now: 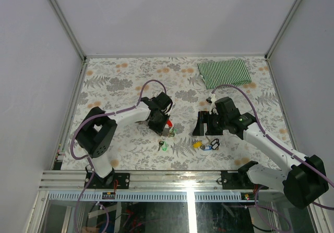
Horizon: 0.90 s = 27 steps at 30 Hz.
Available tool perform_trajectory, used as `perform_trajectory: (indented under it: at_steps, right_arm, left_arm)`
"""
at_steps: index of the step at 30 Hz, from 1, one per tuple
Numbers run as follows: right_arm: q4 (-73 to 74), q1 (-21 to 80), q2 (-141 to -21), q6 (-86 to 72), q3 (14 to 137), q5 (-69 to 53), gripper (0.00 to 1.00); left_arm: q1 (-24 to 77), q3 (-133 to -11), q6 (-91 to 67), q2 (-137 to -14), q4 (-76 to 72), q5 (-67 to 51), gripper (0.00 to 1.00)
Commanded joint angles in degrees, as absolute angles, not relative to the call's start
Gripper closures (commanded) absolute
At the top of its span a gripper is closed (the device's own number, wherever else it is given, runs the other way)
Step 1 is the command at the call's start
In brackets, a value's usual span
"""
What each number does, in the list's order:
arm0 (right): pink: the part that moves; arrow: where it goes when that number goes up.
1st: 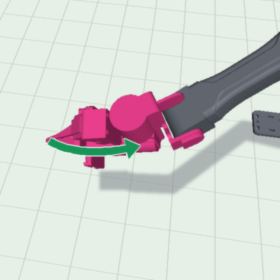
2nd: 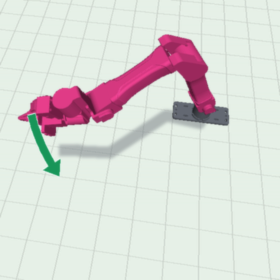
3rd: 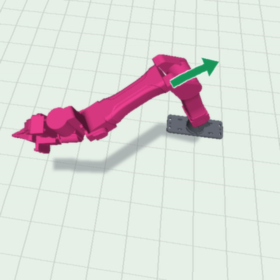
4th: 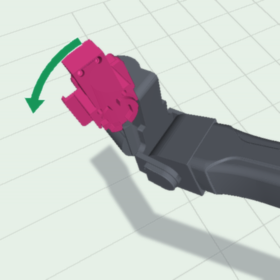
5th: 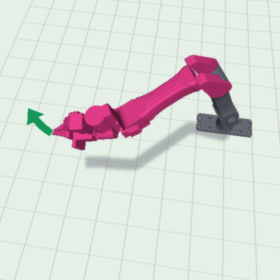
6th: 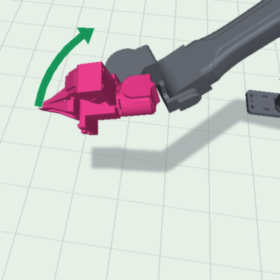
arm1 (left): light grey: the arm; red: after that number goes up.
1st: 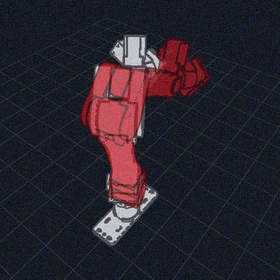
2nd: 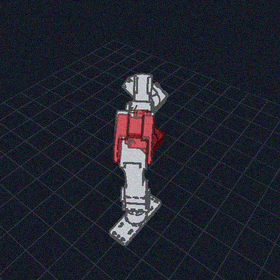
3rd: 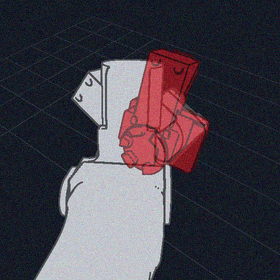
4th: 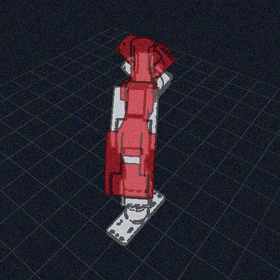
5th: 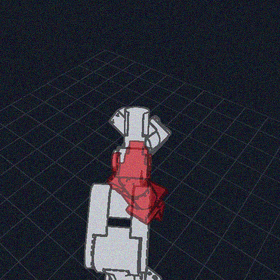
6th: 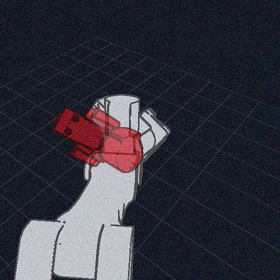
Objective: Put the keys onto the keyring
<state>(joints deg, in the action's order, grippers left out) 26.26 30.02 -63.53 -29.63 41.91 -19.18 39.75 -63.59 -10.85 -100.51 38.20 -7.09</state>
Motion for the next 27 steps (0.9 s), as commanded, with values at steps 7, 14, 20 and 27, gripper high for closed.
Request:
perform_trajectory:
  at_steps: [7, 14, 20, 27]
  right_arm:
    - [24.8, 30.8, -62.7, -30.1, 41.8, -20.0, 0.20]
    - [24.7, 30.8, -62.6, -30.1, 41.7, -20.0, 0.20]
    - [24.7, 30.8, -62.9, -29.8, 41.8, -20.1, 0.20]
    - [24.7, 30.8, -63.1, -29.8, 42.0, -20.2, 0.20]
  left_arm:
    - [39.9, -64.6, -10.9, -100.6, 37.1, -7.4, 0.82]
    - [40.0, -65.3, -11.6, -101.4, 37.2, -7.6, 0.82]
    - [40.1, -65.9, -12.5, -101.4, 36.8, -7.4, 0.82]
    - [40.2, -65.7, -13.1, -101.8, 36.5, -7.4, 0.85]
